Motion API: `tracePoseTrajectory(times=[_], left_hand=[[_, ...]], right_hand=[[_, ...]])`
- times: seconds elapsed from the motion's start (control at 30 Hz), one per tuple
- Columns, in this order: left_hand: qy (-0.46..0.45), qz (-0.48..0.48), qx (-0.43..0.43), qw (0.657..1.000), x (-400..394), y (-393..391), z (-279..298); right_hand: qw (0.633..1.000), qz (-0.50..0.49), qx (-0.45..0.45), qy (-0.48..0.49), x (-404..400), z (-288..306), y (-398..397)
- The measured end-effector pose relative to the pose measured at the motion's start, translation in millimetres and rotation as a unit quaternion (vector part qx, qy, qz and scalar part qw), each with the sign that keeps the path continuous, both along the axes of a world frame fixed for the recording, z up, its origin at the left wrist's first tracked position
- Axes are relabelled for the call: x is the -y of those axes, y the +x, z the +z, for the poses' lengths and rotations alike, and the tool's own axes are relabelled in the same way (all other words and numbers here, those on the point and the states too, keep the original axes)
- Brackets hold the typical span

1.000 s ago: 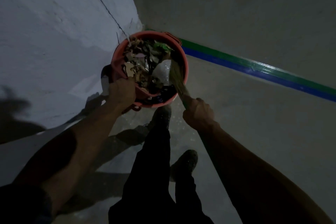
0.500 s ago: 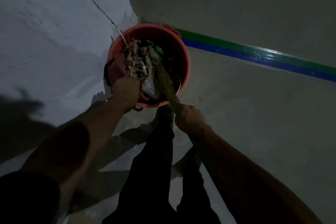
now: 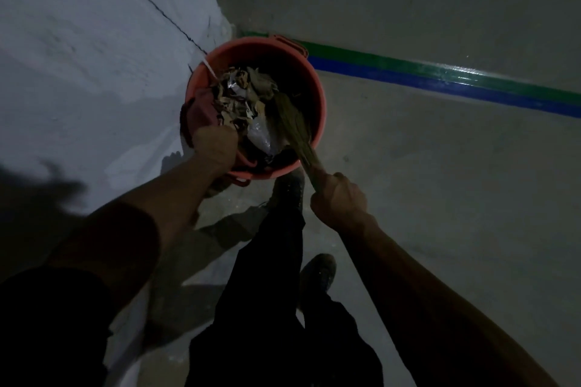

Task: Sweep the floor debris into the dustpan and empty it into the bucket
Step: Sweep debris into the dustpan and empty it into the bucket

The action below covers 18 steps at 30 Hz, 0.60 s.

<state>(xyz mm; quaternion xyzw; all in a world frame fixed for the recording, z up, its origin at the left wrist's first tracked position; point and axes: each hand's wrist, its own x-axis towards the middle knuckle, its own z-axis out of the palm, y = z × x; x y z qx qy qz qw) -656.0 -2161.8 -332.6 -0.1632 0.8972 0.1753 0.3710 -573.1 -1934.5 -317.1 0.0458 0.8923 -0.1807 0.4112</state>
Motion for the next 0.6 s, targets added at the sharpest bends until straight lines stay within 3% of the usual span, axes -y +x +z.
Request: tracePoseTrajectory(times=[0.13, 0.23, 0.4, 0.6], left_hand=[[0.064, 0.041, 0.035, 0.997, 3.1, 17.0, 30.9], [-0.01, -0.112, -0.005, 0.994, 7.4, 38.0, 53.1], [-0.151, -0.256, -0.074, 0.952, -0.4, 89.4, 97.0], [-0.192, -0.28, -0.104, 0.935, -2.1, 155.5, 127.4]], right_hand=[[0.997, 0.041, -0.046, 0.037, -10.3, 48.9, 19.5], [0.995, 0.055, -0.066, 0.053, -15.1, 77.1, 42.2], [0.99, 0.067, -0.111, 0.062, -21.9, 106.8, 96.0], [0.982, 0.052, -0.164, 0.082, -28.1, 136.9, 169.5]])
